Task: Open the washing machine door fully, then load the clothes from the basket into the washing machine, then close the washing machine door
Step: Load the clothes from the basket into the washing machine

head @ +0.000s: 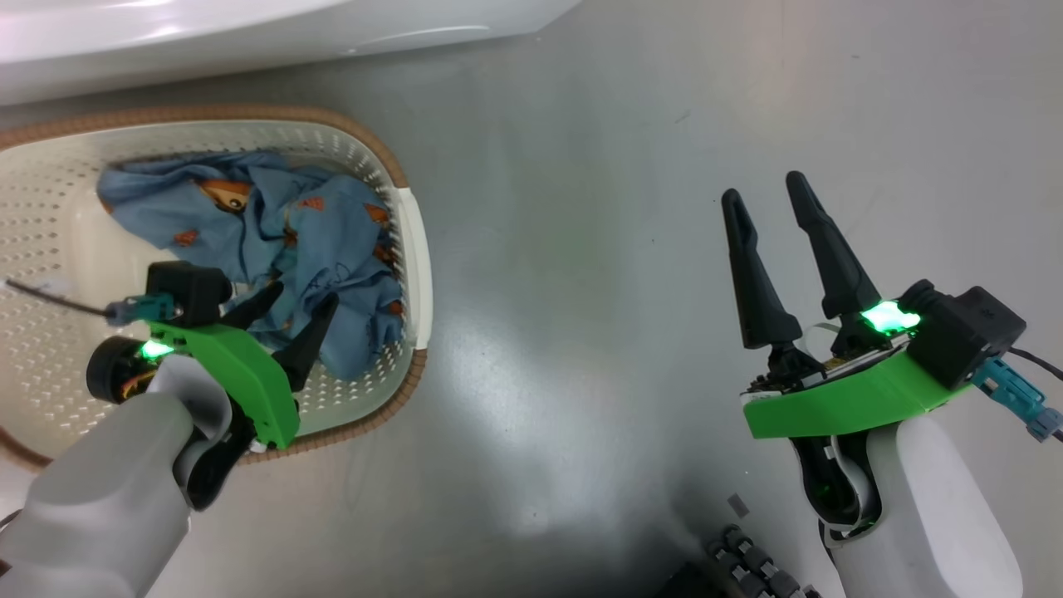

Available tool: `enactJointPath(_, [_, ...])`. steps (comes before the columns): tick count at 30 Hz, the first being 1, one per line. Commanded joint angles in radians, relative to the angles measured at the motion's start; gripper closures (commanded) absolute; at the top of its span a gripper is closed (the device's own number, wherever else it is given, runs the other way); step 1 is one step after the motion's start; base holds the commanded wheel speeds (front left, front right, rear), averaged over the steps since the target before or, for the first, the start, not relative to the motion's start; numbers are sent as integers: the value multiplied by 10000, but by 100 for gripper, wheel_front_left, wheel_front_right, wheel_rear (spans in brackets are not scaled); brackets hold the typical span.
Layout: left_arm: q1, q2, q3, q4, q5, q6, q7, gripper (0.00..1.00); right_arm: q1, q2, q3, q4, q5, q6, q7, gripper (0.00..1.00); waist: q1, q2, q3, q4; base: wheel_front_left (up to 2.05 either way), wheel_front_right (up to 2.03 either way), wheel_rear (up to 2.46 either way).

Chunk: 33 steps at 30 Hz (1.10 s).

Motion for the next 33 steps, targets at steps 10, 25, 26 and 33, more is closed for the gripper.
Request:
enactJointPath(10, [-1084, -208, -673, 1635, -873, -31, 932, 0, 65, 45, 477, -228, 102, 16, -48, 0, -1, -1, 390, -287, 0, 0, 0])
enactJointPath(25, [-1774, -475, -1284, 2719, -1247, -31, 1934, 100, 89, 45, 553, -346, 130, 16, -48, 0, -1, -1, 716, -562, 0, 0, 0])
enactJointPath(26, [-1771, -461, -1300, 2658, -1278, -31, 1899, 100, 89, 45, 556, -332, 145, 16, -48, 0, -1, -1, 703, -556, 0, 0, 0])
enactJointPath(33, [-1639, -359, -1376, 2170, -1551, -31, 1367, 100, 6, 45, 583, -256, 205, 16, -48, 0, -1, -1, 485, -427, 0, 0, 0])
